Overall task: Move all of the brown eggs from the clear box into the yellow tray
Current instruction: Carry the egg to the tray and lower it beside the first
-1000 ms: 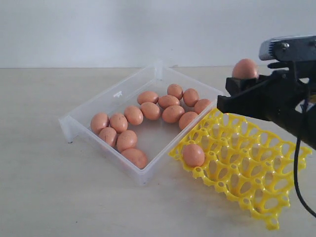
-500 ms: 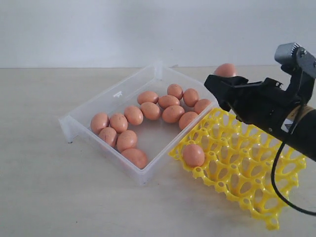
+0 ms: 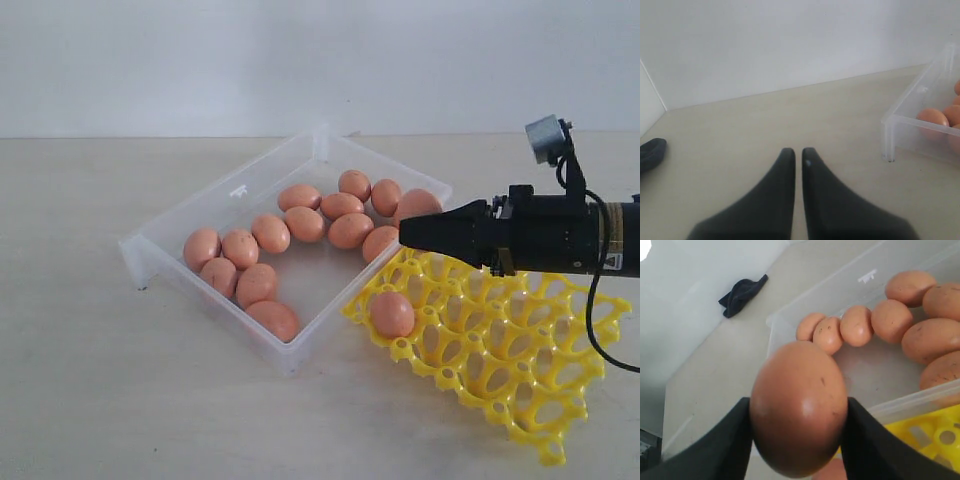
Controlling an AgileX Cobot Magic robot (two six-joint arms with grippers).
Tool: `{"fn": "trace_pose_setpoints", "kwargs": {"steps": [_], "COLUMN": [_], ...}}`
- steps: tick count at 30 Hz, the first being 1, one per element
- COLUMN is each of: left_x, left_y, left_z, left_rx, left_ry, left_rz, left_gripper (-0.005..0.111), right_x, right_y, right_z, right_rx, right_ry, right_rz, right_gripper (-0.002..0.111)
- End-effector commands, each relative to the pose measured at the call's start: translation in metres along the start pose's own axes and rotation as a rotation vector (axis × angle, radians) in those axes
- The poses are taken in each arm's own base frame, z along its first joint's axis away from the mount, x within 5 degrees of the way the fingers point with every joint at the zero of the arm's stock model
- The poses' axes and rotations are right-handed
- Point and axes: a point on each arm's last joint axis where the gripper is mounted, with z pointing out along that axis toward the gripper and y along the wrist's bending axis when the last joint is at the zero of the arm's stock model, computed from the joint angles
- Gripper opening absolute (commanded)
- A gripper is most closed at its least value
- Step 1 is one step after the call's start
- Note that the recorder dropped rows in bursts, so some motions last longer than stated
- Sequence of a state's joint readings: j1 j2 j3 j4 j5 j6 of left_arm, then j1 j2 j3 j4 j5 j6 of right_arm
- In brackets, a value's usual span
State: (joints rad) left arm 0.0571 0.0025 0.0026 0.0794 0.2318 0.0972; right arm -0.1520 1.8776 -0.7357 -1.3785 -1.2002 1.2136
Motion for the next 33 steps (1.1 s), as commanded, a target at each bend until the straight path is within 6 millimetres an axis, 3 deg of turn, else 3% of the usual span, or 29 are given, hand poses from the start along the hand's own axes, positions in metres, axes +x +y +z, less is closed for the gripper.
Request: {"fn": "trace_pose_setpoints", "kwargs": {"steps": [1,12,23,33], "left_x": [-0.002,-0.002,-0.002,-0.002], "left_y": [0.0,0.0,0.0,0.0], "left_z": [0.0,0.0,0.0,0.0], "left_rx": [0.007,0.007,0.007,0.007], "left_ry": [-0.013,-0.013,-0.013,-0.013], "left_rz": [-0.007,-0.007,-0.007,-0.007], "left_gripper": [0.004,0.004,0.004,0.004], "right_x": [-0.004,0.005,0.028,0.023], "right_y": [-0.002,-0.022,-0.019,-0.02], "right_z": [-0.001,-0.001,0.029,0.029], "right_rx": [0.001,0.235,0.23,0.258], "right_ry": [-0.004,0.102,0.243,0.204], "right_rz": [-0.011,-0.058,-0.215,-0.205], "right_gripper": [0.0,0.0,0.0,0.0]}}
